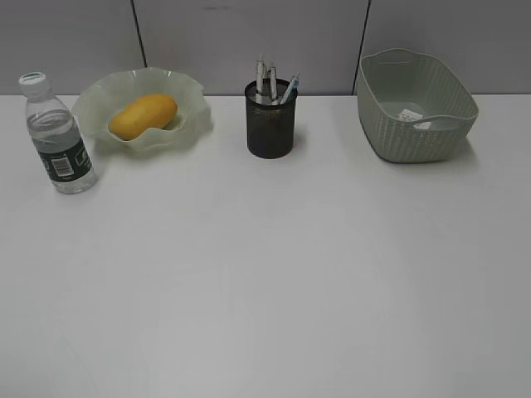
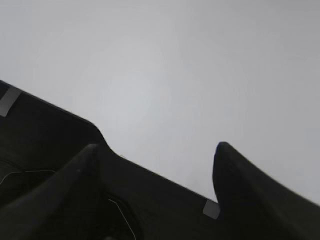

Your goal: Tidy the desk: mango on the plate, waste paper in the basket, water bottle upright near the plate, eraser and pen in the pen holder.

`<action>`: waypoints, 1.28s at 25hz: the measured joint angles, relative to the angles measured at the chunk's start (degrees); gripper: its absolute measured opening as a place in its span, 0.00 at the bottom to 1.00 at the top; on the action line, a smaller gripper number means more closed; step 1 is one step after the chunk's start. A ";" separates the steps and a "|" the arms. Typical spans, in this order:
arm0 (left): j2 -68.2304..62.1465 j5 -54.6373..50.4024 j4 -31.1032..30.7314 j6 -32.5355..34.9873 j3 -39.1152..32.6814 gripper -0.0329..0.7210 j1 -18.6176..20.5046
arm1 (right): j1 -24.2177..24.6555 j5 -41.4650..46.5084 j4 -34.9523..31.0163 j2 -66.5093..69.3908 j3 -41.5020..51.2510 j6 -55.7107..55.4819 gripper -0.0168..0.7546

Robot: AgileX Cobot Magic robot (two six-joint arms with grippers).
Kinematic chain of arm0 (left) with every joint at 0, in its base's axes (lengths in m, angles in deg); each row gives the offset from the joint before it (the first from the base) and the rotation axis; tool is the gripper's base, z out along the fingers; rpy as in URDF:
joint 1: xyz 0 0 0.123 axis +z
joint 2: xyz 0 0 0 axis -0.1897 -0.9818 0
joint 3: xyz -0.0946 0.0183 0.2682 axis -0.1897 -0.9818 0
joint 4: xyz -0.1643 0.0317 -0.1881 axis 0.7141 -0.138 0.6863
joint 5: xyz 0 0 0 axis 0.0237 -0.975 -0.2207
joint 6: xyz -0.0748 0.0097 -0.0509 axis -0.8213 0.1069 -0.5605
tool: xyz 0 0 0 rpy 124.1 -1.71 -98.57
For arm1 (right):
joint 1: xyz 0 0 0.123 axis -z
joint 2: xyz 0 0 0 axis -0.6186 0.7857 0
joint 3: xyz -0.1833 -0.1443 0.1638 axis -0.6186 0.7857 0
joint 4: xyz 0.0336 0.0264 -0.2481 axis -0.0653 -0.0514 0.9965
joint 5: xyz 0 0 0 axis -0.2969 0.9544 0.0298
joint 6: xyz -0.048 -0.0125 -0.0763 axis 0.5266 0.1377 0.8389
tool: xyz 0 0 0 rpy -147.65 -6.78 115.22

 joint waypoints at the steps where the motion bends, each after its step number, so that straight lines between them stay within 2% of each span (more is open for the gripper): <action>1: 0.36 0.00 0.00 0.00 0.00 0.64 1.35 | 1.01 0.00 -0.06 -0.42 0.00 0.00 0.74; 9: 5.29 0.06 0.00 0.00 0.00 0.60 13.25 | 15.41 0.07 -0.30 -6.39 0.00 0.00 0.74; 15: 9.40 0.02 0.00 0.00 -0.16 0.58 18.58 | 26.03 0.07 -0.33 -13.85 0.00 0.00 0.74; 21: 9.63 0.02 0.00 0.00 -0.16 0.58 19.35 | 28.95 0.09 -0.49 -17.78 0.04 0.00 0.73; 32: 9.63 0.02 0.00 0.00 -0.16 0.56 19.35 | 29.06 0.09 -0.74 -17.84 0.06 0.02 0.74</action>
